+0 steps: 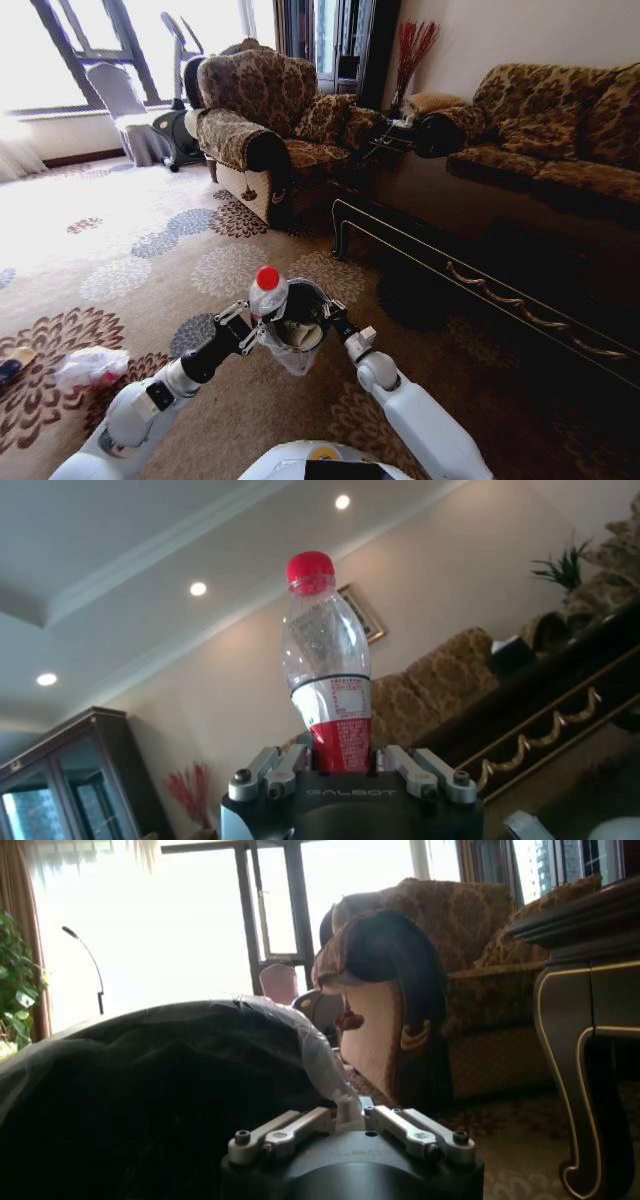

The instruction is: Pick up the trash from the ground and place it into the trash bin.

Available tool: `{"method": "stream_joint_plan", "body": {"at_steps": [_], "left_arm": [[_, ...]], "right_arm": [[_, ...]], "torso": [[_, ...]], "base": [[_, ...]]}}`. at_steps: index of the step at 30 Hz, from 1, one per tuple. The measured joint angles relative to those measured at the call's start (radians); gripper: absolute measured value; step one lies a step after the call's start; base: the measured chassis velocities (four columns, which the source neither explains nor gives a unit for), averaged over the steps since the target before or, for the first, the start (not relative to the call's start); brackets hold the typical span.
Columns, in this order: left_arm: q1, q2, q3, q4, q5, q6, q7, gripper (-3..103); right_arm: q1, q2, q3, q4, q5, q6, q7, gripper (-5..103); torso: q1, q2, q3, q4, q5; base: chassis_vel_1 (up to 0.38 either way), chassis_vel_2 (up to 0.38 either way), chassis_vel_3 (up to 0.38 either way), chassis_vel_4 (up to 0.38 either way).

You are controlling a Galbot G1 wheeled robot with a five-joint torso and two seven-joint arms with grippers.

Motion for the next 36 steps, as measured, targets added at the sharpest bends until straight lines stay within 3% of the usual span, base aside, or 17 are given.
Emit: {"method": "stream_joint_plan", "body": {"at_steps": [9,15,23,33,36], "left_arm": [[-0.143,0.079,0.079,0.13,0.069,-0.016,0.028,28],[-0.21,0.119,0.167,0.161,0.013,0.034,0.027,28],[-0.239,0.133,0.243,0.174,0.002,0.063,0.029,28],[-0.288,0.122,0.255,0.274,0.087,0.037,0.011,26],[-0.304,0.117,0.254,0.316,0.114,0.023,-0.011,38]], "right_arm": [[-0.006,-0.017,-0.008,0.016,-0.011,-0.033,0.0,0],[-0.027,-0.017,0.005,0.07,0.007,-0.107,0.001,0],[-0.04,-0.019,0.012,0.107,0.019,-0.152,0.001,0],[-0.06,-0.024,0.026,0.143,0.018,-0.165,0.001,0],[-0.069,-0.029,0.028,0.156,0.015,-0.167,0.0,0]], "torso": [[-0.001,0.0,0.0,0.0003,-0.0002],[0.0,0.0,0.0,-0.0003,-0.0003],[-0.001,0.0,0.0,0.0,-0.0003],[-0.001,0.0,-0.001,0.0,-0.0003],[0.0,0.0,0.0,0.0001,-0.0003]], "base": [[-0.003,0.004,0.008,-0.001],[0.0,0.0,0.0,0.0],[0.0,0.0,0.0,0.0],[0.0,0.0,0.0,0.0],[0.0,0.0,0.0,0.0]]}}
